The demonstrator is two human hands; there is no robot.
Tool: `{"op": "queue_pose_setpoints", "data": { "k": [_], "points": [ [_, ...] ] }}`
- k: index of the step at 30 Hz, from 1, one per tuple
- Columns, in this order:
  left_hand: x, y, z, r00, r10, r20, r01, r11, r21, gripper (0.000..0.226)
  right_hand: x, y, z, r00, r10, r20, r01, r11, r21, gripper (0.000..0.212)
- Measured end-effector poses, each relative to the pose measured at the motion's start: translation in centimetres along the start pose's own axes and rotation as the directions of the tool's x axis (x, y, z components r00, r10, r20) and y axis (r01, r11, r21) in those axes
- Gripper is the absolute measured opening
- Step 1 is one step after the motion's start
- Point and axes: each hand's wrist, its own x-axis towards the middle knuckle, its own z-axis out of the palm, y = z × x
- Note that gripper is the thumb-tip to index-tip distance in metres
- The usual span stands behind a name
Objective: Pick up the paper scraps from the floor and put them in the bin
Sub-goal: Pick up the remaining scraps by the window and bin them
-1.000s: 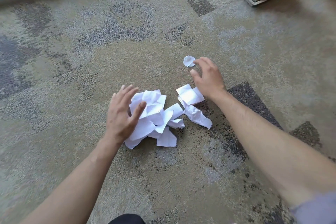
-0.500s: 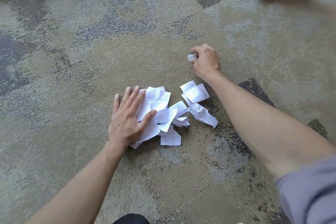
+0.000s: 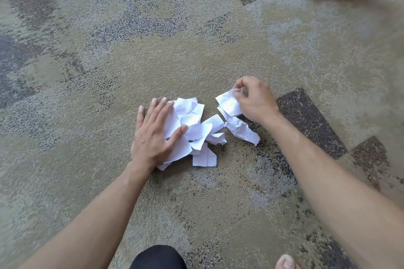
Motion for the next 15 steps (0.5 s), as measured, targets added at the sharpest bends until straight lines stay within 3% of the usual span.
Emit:
{"op": "queue_pose_setpoints", "data": {
  "k": [4,6,10,13,15],
  "points": [
    [-0.1,0.1,-0.2,1.000,-0.003,0.008,0.004,0.997,-0.075,0.079,-3.8,-0.2,0.7,0.986,-0.047,0.159,0.066,0.991,-0.115,0.024],
    [0.0,0.6,-0.6,0.999,-0.029,0.038,0.036,0.981,-0.190,0.081,-5.1,-0.4,0.6,0.969,-0.074,0.234,0.105,0.987,-0.125,0.032],
    [-0.2,2.2,-2.1,0.982,-0.068,0.179,0.141,0.888,-0.438,0.084,-6.3,-0.6,-0.8,0.980,-0.045,0.193,0.074,0.986,-0.146,0.072],
    [-1.1,3.7,-2.7,0.968,-0.016,0.249,0.113,0.917,-0.382,0.105,-6.3,-0.7,-0.8,0.951,0.071,0.302,0.006,0.969,-0.247,0.103],
    [-1.4,4.4,-2.1,0.967,0.036,0.253,0.024,0.973,-0.229,0.116,-6.2,-1.3,0.2,0.930,0.051,0.364,0.074,0.944,-0.321,0.106]
  ]
}}
